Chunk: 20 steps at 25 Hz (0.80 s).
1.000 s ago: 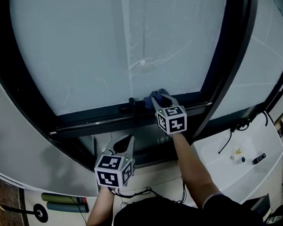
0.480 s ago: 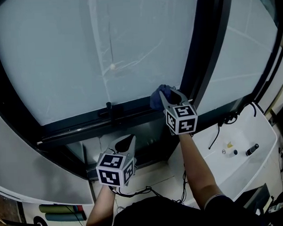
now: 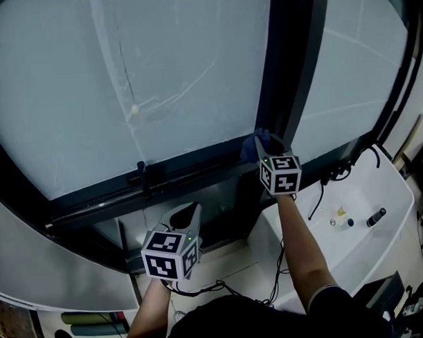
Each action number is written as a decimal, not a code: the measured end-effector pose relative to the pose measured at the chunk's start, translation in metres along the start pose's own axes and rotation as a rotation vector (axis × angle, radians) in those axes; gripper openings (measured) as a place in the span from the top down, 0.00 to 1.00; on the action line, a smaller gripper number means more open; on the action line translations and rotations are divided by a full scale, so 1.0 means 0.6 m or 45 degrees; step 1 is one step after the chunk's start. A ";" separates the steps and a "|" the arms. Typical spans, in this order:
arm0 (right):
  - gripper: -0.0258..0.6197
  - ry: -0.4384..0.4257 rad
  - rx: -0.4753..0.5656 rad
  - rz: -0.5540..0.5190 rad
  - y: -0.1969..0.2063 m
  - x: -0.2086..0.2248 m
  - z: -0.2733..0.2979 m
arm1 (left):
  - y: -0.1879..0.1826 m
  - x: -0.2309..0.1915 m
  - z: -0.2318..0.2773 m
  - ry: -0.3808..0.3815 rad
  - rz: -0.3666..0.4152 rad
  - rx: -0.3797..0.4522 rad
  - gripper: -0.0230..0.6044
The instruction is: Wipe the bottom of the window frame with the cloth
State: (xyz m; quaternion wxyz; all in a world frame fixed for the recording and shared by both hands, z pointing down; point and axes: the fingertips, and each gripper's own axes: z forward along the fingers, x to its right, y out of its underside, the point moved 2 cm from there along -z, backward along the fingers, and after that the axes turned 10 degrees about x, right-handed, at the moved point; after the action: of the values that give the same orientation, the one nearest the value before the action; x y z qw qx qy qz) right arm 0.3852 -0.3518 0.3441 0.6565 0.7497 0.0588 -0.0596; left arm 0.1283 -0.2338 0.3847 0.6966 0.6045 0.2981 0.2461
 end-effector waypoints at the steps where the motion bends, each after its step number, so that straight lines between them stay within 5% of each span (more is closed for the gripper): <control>1: 0.78 0.010 -0.014 -0.003 0.014 0.005 0.003 | 0.001 0.002 0.005 0.001 -0.002 -0.002 0.95; 6: 0.78 -0.029 -0.094 0.032 0.077 0.013 0.019 | 0.013 0.009 0.018 0.002 -0.008 -0.026 0.95; 20: 0.79 -0.187 -0.055 0.269 0.065 -0.098 0.005 | 0.028 -0.007 -0.009 -0.018 -0.050 -0.031 0.95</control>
State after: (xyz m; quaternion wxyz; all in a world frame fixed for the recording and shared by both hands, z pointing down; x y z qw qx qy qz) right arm 0.3337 -0.3602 0.3919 0.6776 0.7311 -0.0674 -0.0436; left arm 0.1218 -0.2302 0.4014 0.7108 0.5917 0.3018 0.2316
